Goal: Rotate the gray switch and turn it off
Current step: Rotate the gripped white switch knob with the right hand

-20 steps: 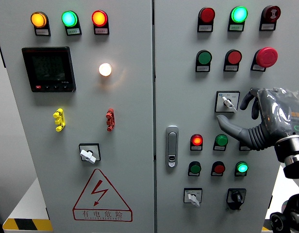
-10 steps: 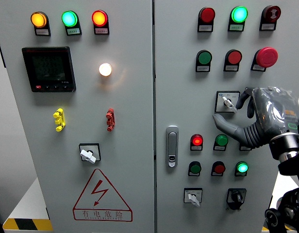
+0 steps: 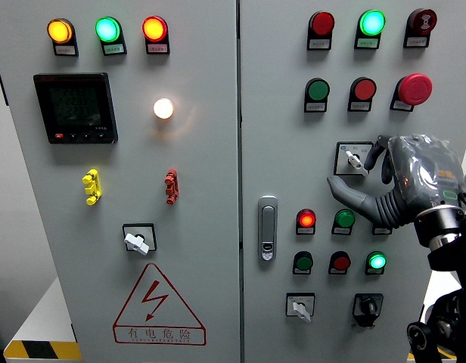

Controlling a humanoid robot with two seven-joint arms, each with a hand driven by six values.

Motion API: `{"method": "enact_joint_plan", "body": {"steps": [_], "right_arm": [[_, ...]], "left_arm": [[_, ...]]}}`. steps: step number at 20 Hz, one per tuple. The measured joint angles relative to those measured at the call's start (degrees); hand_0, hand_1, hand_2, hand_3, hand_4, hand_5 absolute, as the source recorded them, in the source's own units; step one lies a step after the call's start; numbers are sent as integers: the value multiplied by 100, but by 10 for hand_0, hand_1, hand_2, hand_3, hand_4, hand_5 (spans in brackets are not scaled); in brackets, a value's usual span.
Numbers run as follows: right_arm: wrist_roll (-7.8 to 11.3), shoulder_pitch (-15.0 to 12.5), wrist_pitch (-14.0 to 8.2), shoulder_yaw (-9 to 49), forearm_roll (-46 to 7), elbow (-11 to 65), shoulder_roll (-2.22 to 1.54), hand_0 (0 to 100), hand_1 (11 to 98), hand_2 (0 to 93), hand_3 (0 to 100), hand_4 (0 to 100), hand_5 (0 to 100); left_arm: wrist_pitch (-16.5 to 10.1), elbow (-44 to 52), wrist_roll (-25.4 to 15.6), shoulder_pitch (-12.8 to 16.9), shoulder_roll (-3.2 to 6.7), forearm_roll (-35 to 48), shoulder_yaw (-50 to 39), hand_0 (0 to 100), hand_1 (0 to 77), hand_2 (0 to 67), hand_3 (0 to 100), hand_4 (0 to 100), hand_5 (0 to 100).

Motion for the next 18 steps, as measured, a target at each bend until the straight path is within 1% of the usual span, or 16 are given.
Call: {"method": "enact_joint_plan", "body": {"steps": [3,8,10,12,13,17,18], "right_arm": [[-7,8,-84,-35,0,-48,0,41,319,668,912,931,1000],[-8,17,-107,-53,1,-90,-1,96,314,672,924,931,1000],[-8,22,-107,-57,-3,-106,-1,127,315,675,926,930,1000],[-8,25,-107,-57,-6,-109,-1,189,314,681,928,931,1000],[-13,26,-108,-57,-6,-112,0,196,313,682,928,931,1000],[-55,26,-115,-63,-16,-131,0,277,307,683,929,933,1000],[-60,24,-116,-63,-20,-141,0,281,307,683,929,933,1000]], "left_arm": [[0,0,0,-1,1,0,0,0,0,132,183,95,118],[0,0,0,-6,1,0,0,0,0,133,183,95,118],[0,0,0,-3,1,0,0,0,0,133,183,95,118],[0,0,0,0,1,0,0,0,0,133,183,95,118],[0,0,0,0,0,1,0,0,0,133,183,95,118],[0,0,0,-3,-4,4,0,0,0,132,183,95,118],[0,0,0,-4,-4,4,0,0,0,132,183,95,118]]}}
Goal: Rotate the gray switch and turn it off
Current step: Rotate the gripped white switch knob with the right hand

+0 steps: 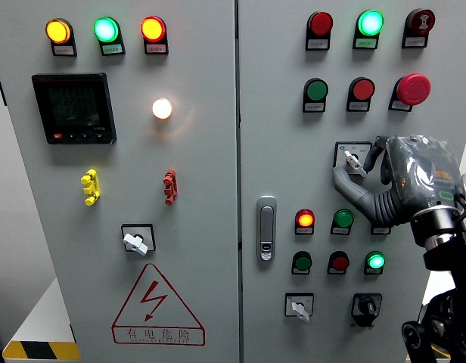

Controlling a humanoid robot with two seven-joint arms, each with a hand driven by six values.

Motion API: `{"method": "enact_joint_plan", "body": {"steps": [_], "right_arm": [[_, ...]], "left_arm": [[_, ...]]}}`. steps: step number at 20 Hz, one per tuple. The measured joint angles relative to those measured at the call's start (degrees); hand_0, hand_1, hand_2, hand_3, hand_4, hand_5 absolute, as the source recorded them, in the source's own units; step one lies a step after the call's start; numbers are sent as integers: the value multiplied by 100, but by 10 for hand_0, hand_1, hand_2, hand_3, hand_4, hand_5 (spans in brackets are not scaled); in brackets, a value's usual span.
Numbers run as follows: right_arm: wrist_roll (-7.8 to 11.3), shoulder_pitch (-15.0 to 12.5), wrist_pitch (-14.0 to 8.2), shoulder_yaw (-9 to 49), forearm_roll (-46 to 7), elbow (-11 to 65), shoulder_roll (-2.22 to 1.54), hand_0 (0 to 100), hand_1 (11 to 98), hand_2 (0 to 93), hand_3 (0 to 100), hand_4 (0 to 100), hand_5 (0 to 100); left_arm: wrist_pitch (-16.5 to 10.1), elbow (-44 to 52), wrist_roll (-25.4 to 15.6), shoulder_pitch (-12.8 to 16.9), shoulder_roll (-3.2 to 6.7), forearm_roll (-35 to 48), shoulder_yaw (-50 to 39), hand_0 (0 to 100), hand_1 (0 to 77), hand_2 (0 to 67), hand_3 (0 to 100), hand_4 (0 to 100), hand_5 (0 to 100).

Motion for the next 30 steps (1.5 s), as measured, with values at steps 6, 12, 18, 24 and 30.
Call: {"method": "enact_joint_plan", "body": {"steps": [6,12,18,24,30], "right_arm": [[-65,-6,-24,-9,-4,-48,1,343,298,687,936,934,1000],[-79,3,-27,-15,-6,-48,0,401,290,695,942,934,1000],[-114,50,-27,-60,-13,-48,4,422,288,697,944,934,1000],[-167,63,-29,-87,-12,-76,9,428,304,699,946,934,1000],[-176,57,-26,-121,-14,-82,9,517,326,703,948,934,1000]], "left_arm": [[0,0,0,-1,0,-4,0,0,0,132,183,95,118],[0,0,0,2,4,-4,0,0,0,132,183,95,118],[0,0,0,4,3,-4,0,0,0,132,183,95,118],[0,0,0,4,3,-4,0,0,0,132,184,95,118],[0,0,0,-3,-2,-4,0,0,0,132,183,95,118]]}}
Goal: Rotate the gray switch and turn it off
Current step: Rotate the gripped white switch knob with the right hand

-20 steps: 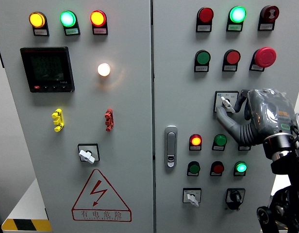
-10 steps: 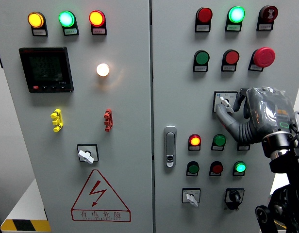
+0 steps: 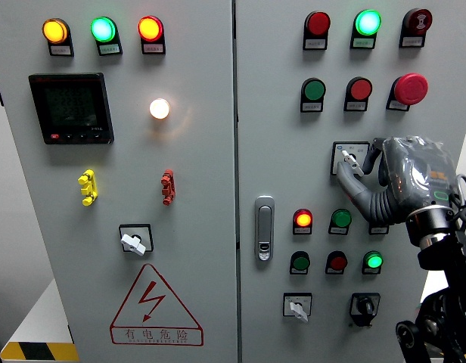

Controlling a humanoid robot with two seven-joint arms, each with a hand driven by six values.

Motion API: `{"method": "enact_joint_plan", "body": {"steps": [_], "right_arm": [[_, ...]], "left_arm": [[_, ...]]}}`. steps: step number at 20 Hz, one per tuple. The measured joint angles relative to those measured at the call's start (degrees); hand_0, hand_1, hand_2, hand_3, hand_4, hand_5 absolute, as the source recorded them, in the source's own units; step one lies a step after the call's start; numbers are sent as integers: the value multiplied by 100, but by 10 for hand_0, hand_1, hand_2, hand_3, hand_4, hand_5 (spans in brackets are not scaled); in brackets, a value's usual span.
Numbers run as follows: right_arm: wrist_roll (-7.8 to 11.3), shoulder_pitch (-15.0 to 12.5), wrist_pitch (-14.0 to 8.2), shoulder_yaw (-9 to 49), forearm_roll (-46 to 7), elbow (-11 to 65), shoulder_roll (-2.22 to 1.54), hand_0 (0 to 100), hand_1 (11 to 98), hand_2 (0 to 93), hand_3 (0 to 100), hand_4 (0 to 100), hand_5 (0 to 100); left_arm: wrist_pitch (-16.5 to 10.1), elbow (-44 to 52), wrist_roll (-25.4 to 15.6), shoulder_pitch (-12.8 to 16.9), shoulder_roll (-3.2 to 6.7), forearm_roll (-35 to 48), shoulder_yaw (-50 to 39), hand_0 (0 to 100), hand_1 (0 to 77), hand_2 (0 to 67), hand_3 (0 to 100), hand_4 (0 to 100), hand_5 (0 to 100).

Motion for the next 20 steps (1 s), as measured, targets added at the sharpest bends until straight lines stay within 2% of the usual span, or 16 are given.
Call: {"method": "enact_joint_plan", "body": {"steps": [7,20], "right_arm": [[-4,3,0,-11,0,0,0,600,309,713,949,935,1000],[-7,32,-1,-17,3,11,1,641,314,739,950,934,1000]], "left_arm": [[0,0,0,5,4,6,0,0,0,132,183,95,118],[0,0,0,4,7,0,0,0,0,132,183,95,117]]}}
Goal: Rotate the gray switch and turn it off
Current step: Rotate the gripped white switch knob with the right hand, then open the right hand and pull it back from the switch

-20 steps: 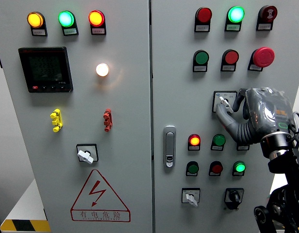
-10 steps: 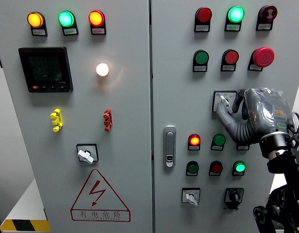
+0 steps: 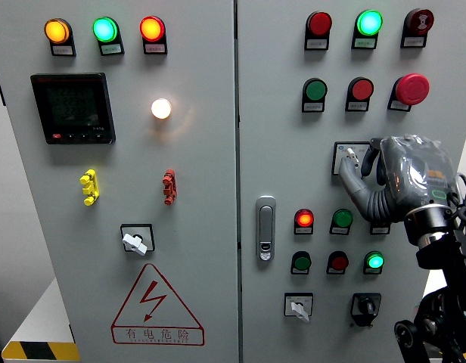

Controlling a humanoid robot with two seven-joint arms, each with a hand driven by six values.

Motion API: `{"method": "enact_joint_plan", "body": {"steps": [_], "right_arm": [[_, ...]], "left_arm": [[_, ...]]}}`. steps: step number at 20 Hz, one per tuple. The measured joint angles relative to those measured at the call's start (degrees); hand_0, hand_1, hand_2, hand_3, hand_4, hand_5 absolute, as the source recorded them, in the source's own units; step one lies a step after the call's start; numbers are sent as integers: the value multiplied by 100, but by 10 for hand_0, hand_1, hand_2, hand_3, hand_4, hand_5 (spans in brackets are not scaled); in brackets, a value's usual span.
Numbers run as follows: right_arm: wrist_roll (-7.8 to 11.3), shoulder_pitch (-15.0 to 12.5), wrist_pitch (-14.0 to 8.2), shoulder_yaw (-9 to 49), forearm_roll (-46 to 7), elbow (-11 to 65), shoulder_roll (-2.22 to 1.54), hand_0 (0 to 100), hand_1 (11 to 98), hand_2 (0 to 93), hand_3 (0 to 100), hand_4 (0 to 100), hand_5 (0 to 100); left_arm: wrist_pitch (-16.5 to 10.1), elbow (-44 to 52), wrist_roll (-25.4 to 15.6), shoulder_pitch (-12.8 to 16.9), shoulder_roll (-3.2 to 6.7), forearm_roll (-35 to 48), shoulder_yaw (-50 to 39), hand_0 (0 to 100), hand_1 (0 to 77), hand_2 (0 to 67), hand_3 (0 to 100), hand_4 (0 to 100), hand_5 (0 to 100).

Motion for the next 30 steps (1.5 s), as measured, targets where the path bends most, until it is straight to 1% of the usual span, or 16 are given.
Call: {"method": "enact_joint_plan", "body": {"steps": [6,9,10,11,12,13,15,17,18,20,22,23,25,27,28,30], "right_arm": [[-2,-16,-1,-2,0,8,-1,653,317,744,956,934,1000],[-2,-36,-31,-2,0,27,0,673,304,719,956,924,1000],[0,-43,-67,0,0,31,2,695,285,677,962,787,1000],[19,-49,-101,5,1,40,6,695,285,646,962,768,993],[41,-63,-126,11,5,60,11,695,285,644,959,769,994],[58,-92,-146,15,10,111,13,698,284,618,896,758,973],[91,-211,-164,15,19,284,16,688,287,557,832,709,942],[178,-359,-168,16,19,486,16,676,294,536,785,647,921],[223,-452,-168,20,20,611,17,668,300,509,731,590,895],[304,-620,-172,34,33,818,17,658,305,486,656,526,849],[367,-786,-198,73,55,1015,16,648,312,434,580,444,787],[400,-865,-216,85,57,1108,14,646,315,427,566,432,781],[511,-994,-331,98,60,1256,9,632,335,371,490,362,699],[583,-1065,-452,102,60,1369,8,618,352,346,458,338,658],[613,-1112,-478,103,60,1452,7,612,358,320,427,302,597],[720,-1276,-485,91,60,1700,7,602,364,274,362,236,522]], "left_arm": [[0,0,0,-2,0,0,0,0,0,132,183,95,117],[0,0,0,-1,-1,0,0,0,0,133,183,95,117],[0,0,0,-1,-1,0,0,0,0,133,183,95,117],[0,0,0,0,-1,0,0,0,0,132,183,95,117],[0,0,0,-1,-1,0,0,0,0,132,183,95,117],[0,0,0,0,-1,0,0,0,0,132,183,95,117],[0,0,0,2,-1,0,0,0,0,132,183,95,117],[0,0,0,2,0,0,0,0,0,132,183,95,117],[0,0,0,2,0,0,0,0,0,132,183,95,117],[0,0,0,2,0,0,0,0,0,132,183,95,117],[0,0,0,4,1,0,0,0,0,132,183,94,117],[0,0,1,4,1,0,0,0,0,132,183,94,117],[0,0,1,4,1,0,0,0,0,132,183,95,117],[0,0,0,-1,1,0,0,0,0,133,183,95,117],[0,0,0,0,1,0,0,0,0,133,183,95,117],[0,0,1,2,1,0,0,0,0,133,183,95,117]]}}
